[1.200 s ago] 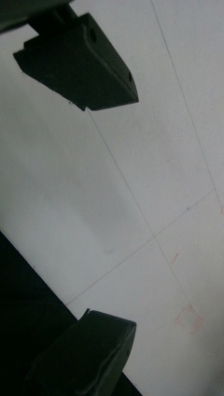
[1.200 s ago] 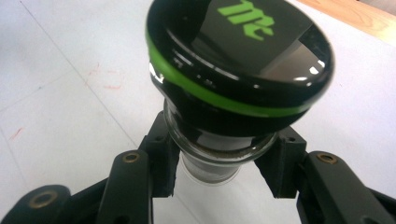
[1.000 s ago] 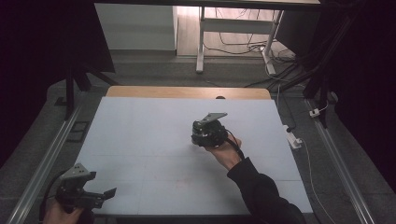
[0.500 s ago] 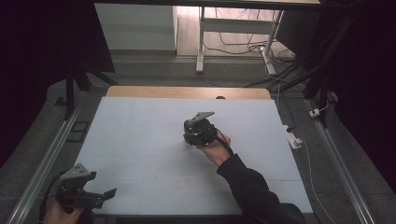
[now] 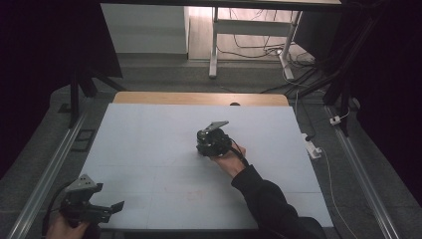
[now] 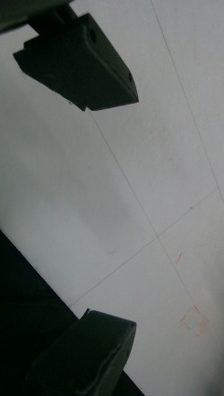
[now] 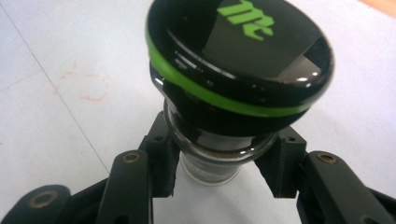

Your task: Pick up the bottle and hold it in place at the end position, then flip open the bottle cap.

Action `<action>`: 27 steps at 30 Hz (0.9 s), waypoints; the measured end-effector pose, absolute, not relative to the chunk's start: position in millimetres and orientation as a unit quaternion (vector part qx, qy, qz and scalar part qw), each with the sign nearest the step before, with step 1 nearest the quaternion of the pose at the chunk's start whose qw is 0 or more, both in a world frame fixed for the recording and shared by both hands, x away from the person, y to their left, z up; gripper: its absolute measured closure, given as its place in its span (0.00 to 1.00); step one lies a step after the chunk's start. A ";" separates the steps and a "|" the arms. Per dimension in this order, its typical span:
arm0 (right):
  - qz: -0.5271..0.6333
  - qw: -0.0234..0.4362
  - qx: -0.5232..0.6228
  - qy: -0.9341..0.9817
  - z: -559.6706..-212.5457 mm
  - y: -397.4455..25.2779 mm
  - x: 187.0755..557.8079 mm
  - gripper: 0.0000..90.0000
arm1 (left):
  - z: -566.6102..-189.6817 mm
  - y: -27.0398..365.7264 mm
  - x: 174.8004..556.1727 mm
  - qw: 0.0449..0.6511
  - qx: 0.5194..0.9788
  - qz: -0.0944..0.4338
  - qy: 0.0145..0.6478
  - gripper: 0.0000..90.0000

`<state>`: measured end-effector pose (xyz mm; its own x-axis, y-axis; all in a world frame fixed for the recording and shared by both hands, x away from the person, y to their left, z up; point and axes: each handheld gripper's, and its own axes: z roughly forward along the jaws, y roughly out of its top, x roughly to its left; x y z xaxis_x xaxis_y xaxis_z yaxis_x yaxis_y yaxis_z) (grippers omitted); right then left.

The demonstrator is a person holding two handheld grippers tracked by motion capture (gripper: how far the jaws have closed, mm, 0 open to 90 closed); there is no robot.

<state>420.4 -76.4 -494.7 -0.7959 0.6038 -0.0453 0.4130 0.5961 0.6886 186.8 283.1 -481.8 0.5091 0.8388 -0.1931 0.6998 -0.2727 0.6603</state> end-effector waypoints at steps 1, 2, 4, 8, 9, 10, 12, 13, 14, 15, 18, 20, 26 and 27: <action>0.347 0.137 0.287 0.882 -495.0 -76.7 420.6 0.58 | -481.8 283.1 186.8 0.357 0.792 0.097 0.486 0.00; 0.347 0.136 0.287 0.882 -494.9 -76.9 420.8 0.58 | -481.9 283.1 186.9 0.357 0.792 0.096 0.486 0.00; 0.346 0.137 0.284 0.883 -494.9 -77.1 420.8 0.58 | -481.9 283.2 186.9 0.357 0.792 0.095 0.486 0.00; 0.349 0.134 0.285 0.883 -495.4 -77.4 421.4 0.58 | -482.1 283.5 187.4 0.357 0.791 0.093 0.488 0.00; 0.349 0.135 0.284 0.883 -495.7 -77.7 421.4 0.58 | -482.0 283.6 187.4 0.358 0.791 0.092 0.488 0.00; 0.349 0.135 0.284 0.883 -495.7 -77.7 421.4 0.58 | -482.0 283.6 187.4 0.358 0.791 0.092 0.488 0.00; 0.350 0.135 0.285 0.882 -495.9 -77.4 420.9 0.58 | -481.9 283.6 187.3 0.358 0.790 0.091 0.489 0.00; 0.350 0.135 0.285 0.882 -495.9 -77.5 421.0 0.58 | -481.9 283.7 187.5 0.357 0.791 0.089 0.489 0.00; 0.350 0.135 0.284 0.882 -496.0 -77.5 421.0 0.58 | -481.8 283.8 187.7 0.357 0.791 0.088 0.489 0.00; 0.350 0.135 0.284 0.882 -496.1 -77.5 421.1 0.58 | -481.9 283.9 187.9 0.357 0.791 0.087 0.489 0.00; 0.350 0.134 0.281 0.884 -496.1 -77.9 421.9 0.58 | -481.0 283.8 188.2 0.361 0.790 0.088 0.488 0.00; 0.351 0.134 0.279 0.884 -496.4 -78.4 422.3 0.58 | -480.0 283.6 188.5 0.364 0.789 0.090 0.487 0.00; 0.351 0.134 0.279 0.884 -496.4 -78.2 422.2 0.58 | -479.0 281.3 191.9 0.367 0.795 0.093 0.474 0.00; 0.351 0.133 0.279 0.884 -496.4 -78.2 422.2 0.58 | -478.6 280.7 192.6 0.367 0.796 0.091 0.473 0.00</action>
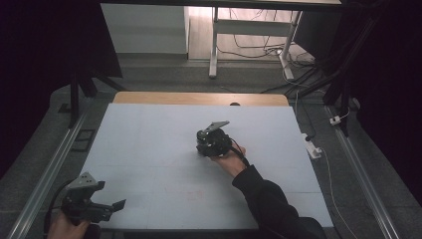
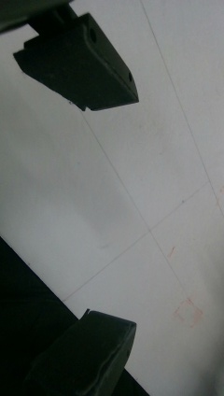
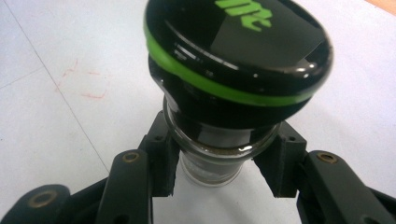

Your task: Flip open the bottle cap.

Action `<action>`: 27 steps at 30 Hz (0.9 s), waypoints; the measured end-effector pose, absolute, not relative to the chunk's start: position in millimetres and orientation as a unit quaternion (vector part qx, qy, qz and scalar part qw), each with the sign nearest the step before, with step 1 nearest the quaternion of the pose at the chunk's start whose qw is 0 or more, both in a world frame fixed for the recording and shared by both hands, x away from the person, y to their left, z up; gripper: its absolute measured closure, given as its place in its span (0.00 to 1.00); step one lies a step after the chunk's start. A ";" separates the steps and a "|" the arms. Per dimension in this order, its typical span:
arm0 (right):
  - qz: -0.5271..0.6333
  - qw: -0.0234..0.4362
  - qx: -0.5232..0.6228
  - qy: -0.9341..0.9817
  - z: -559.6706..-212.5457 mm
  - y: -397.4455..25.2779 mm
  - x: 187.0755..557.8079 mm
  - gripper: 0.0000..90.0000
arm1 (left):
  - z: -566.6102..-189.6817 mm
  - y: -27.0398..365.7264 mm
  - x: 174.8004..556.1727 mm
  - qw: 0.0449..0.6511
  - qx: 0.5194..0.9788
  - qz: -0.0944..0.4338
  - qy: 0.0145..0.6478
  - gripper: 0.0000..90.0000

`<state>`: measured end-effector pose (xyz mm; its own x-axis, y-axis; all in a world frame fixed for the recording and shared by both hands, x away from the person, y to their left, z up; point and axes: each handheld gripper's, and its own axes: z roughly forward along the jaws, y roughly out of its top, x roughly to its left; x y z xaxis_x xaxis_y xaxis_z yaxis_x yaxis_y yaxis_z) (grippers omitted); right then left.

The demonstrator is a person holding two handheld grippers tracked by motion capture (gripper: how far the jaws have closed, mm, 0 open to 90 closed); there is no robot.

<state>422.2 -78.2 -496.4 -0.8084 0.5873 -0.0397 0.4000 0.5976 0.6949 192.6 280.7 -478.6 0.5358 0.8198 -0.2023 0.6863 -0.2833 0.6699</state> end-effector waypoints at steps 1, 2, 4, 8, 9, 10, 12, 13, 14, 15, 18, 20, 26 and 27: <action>0.351 0.133 0.278 0.884 -496.4 -78.4 422.4 0.58 | -478.2 280.2 193.5 0.367 0.797 0.089 0.471 0.00; 0.351 0.133 0.278 0.884 -496.4 -78.3 422.5 0.58 | -478.1 279.4 194.4 0.369 0.797 0.087 0.470 0.00; 0.351 0.133 0.277 0.884 -496.5 -78.4 422.6 0.58 | -477.5 278.0 196.5 0.369 0.800 0.081 0.465 0.00; 0.351 0.133 0.275 0.885 -496.5 -78.5 422.8 0.58 | -477.8 274.3 200.4 0.386 0.803 0.078 0.447 0.00; 0.351 0.132 0.275 0.885 -496.5 -78.5 422.9 0.58 | -477.6 272.9 201.6 0.388 0.803 0.076 0.445 0.00; 0.351 0.132 0.274 0.886 -496.5 -78.6 423.0 0.58 | -477.6 272.9 201.6 0.388 0.803 0.076 0.445 0.00; 0.351 0.132 0.273 0.886 -496.5 -78.7 423.1 0.58 | -477.8 268.8 205.9 0.393 0.808 0.075 0.434 0.00; 0.351 0.132 0.273 0.886 -496.5 -78.7 423.2 0.58 | -478.0 267.7 207.6 0.395 0.809 0.075 0.429 0.00; 0.351 0.132 0.273 0.886 -496.5 -78.7 423.2 0.58 | -478.1 266.7 209.3 0.398 0.810 0.074 0.425 0.00; 0.351 0.131 0.272 0.886 -496.4 -78.8 423.3 0.58 | -478.2 265.6 211.0 0.400 0.810 0.074 0.423 0.00; 0.351 0.129 0.269 0.888 -496.4 -79.1 423.9 0.58 | -477.7 261.7 216.5 0.403 0.810 0.080 0.419 0.00; 0.351 0.128 0.266 0.889 -496.3 -79.4 424.4 0.58 | -476.9 258.7 220.8 0.405 0.810 0.082 0.416 0.00; 0.350 0.126 0.259 0.891 -496.0 -80.2 425.8 0.58 | -474.2 246.1 236.1 0.414 0.809 0.089 0.407 0.00; 0.349 0.126 0.259 0.891 -496.0 -80.1 425.8 0.58 | -473.5 243.9 239.1 0.415 0.810 0.089 0.404 0.00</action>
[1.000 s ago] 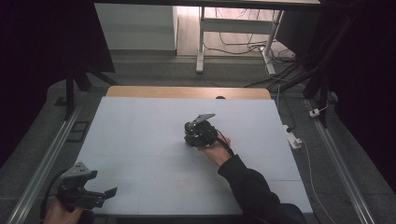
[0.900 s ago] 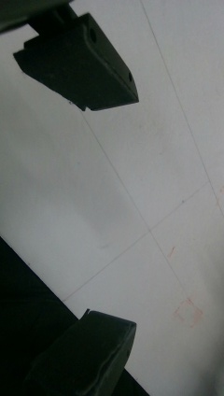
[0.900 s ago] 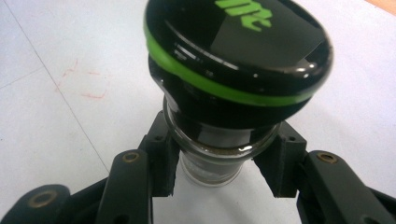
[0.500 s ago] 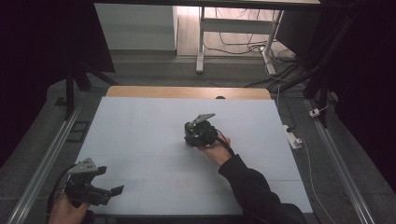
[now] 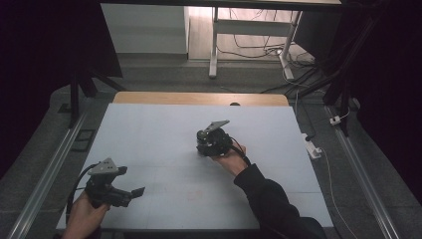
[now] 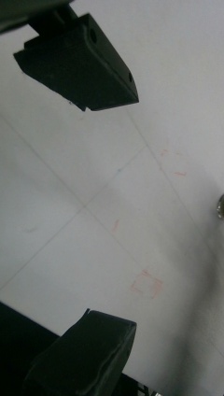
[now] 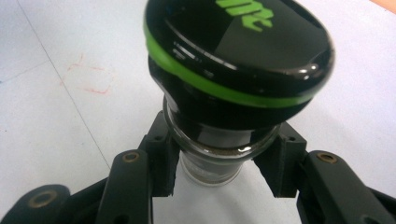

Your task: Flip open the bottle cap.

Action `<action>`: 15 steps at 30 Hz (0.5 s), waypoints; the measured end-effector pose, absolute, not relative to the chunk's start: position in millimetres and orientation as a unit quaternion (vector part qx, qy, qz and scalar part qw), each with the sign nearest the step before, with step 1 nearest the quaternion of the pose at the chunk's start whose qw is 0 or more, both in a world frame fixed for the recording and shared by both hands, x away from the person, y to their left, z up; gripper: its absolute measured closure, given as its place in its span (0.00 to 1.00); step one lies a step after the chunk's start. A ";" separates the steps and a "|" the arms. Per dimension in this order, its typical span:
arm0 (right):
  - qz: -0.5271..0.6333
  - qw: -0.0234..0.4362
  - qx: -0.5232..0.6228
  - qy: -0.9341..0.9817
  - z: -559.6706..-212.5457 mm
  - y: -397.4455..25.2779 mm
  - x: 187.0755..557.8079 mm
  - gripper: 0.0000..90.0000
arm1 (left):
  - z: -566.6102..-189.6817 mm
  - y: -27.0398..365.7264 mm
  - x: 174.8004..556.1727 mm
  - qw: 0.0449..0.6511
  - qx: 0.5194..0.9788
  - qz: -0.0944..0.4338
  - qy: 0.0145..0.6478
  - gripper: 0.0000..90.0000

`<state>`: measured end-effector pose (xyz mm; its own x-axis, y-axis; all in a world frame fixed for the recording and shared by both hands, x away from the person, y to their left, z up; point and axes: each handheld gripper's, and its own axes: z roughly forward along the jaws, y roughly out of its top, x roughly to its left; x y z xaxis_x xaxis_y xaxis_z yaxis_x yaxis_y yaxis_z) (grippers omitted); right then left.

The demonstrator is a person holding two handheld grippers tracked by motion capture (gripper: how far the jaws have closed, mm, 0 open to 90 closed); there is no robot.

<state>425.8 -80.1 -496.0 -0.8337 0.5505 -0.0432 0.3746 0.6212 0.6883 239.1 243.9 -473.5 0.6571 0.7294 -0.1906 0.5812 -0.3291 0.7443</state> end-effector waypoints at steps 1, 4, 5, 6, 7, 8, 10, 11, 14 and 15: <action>0.349 0.126 0.259 0.892 -496.0 -80.1 425.8 0.58 | -472.7 241.8 242.1 0.416 0.810 0.091 0.402 0.00; 0.350 0.126 0.259 0.892 -496.0 -80.1 425.9 0.58 | -471.0 236.4 252.4 0.423 0.809 0.093 0.397 0.00; 0.350 0.126 0.259 0.892 -496.0 -80.1 425.9 0.58 | -470.6 234.7 256.1 0.423 0.809 0.095 0.396 0.00; 0.350 0.125 0.259 0.892 -496.0 -80.1 426.0 0.58 | -470.4 232.8 259.8 0.423 0.809 0.097 0.395 0.00; 0.350 0.125 0.259 0.892 -496.0 -80.2 426.1 0.58 | -470.3 230.7 263.5 0.423 0.810 0.099 0.394 0.00; 0.350 0.125 0.259 0.892 -496.0 -80.2 426.1 0.58 | -470.2 228.7 267.2 0.421 0.812 0.102 0.391 0.00; 0.350 0.125 0.258 0.892 -496.0 -80.2 426.1 0.58 | -470.1 224.3 274.2 0.420 0.816 0.103 0.385 0.00; 0.350 0.125 0.258 0.892 -496.0 -80.3 426.3 0.58 | -470.1 224.3 274.2 0.420 0.816 0.103 0.385 0.00; 0.349 0.124 0.257 0.892 -496.0 -80.3 426.3 0.58 | -468.9 215.3 286.9 0.417 0.821 0.108 0.376 0.00; 0.350 0.124 0.257 0.892 -496.0 -80.4 426.4 0.58 | -468.4 213.2 290.2 0.416 0.822 0.109 0.374 0.00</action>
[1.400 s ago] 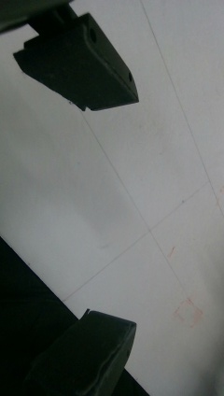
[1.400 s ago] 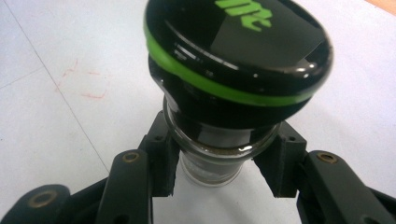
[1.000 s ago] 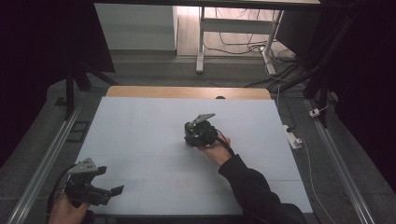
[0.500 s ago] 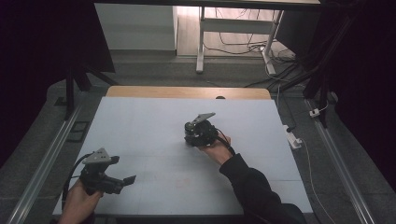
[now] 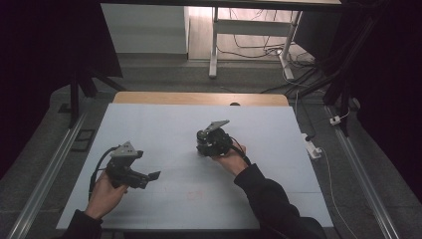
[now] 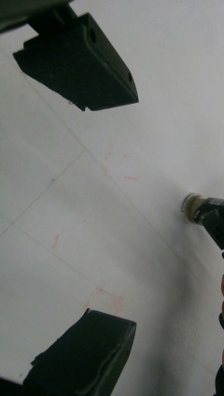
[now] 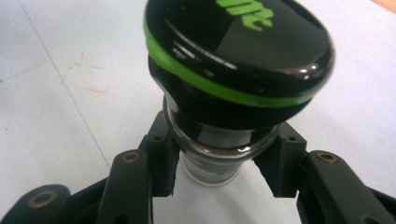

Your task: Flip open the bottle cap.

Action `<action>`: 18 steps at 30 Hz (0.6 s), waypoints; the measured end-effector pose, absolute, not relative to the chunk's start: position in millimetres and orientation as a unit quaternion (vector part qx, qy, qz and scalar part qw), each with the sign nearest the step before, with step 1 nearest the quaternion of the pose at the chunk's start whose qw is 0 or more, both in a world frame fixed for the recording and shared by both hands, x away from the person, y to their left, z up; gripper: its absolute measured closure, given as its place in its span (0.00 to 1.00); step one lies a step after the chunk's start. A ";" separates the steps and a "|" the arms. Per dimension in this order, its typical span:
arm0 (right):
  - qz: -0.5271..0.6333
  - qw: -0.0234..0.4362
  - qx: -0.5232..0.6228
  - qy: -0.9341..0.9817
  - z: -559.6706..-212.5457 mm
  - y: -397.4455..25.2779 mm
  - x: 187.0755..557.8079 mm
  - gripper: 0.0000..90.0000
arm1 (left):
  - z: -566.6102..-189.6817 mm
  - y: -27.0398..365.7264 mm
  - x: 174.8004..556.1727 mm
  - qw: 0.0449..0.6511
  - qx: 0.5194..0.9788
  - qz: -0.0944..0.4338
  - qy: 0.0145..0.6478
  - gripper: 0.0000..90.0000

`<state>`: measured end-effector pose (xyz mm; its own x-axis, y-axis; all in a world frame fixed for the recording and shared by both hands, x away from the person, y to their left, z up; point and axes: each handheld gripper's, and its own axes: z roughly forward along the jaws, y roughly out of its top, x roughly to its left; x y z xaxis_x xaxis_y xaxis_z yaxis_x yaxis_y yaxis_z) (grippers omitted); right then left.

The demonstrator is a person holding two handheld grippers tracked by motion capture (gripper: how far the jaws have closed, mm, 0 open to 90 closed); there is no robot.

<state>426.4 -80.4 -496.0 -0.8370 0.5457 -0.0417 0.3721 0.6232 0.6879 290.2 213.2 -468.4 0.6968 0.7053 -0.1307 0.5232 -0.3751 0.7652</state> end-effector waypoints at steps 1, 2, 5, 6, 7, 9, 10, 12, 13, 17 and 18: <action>0.350 0.124 0.257 0.892 -495.9 -80.4 426.4 0.58 | -468.0 211.3 293.6 0.415 0.823 0.110 0.372 0.00; 0.350 0.124 0.257 0.893 -495.9 -80.4 426.5 0.58 | -467.6 209.2 297.1 0.416 0.823 0.109 0.371 0.00; 0.350 0.123 0.256 0.893 -495.9 -80.5 426.6 0.58 | -466.0 201.9 307.8 0.417 0.823 0.107 0.371 0.00; 0.350 0.123 0.256 0.893 -495.9 -80.4 426.6 0.58 | -466.0 201.9 307.8 0.417 0.823 0.107 0.371 0.00; 0.349 0.124 0.256 0.893 -495.9 -80.5 426.6 0.58 | -465.3 199.4 311.4 0.417 0.823 0.108 0.370 0.00; 0.349 0.124 0.255 0.893 -495.9 -80.5 426.6 0.58 | -463.9 191.3 321.6 0.417 0.824 0.106 0.368 0.00; 0.349 0.123 0.255 0.893 -495.9 -80.5 426.6 0.58 | -463.8 188.5 324.7 0.417 0.825 0.107 0.367 0.00; 0.349 0.124 0.255 0.893 -496.0 -80.6 426.6 0.58 | -464.0 185.6 327.5 0.417 0.825 0.106 0.366 0.00; 0.349 0.124 0.255 0.893 -496.0 -80.6 426.6 0.58 | -464.9 180.7 332.9 0.415 0.828 0.106 0.362 0.00; 0.349 0.124 0.254 0.894 -495.9 -80.6 426.7 0.58 | -464.9 173.0 342.6 0.414 0.831 0.108 0.355 0.00; 0.349 0.124 0.254 0.894 -495.9 -80.6 426.7 0.58 | -464.6 171.5 345.2 0.415 0.832 0.108 0.353 0.00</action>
<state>426.7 -80.6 -495.9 -0.8404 0.5401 -0.0440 0.3672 0.6274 0.6866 345.2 171.5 -464.6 0.7280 0.6762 -0.1128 0.4972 -0.4074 0.7661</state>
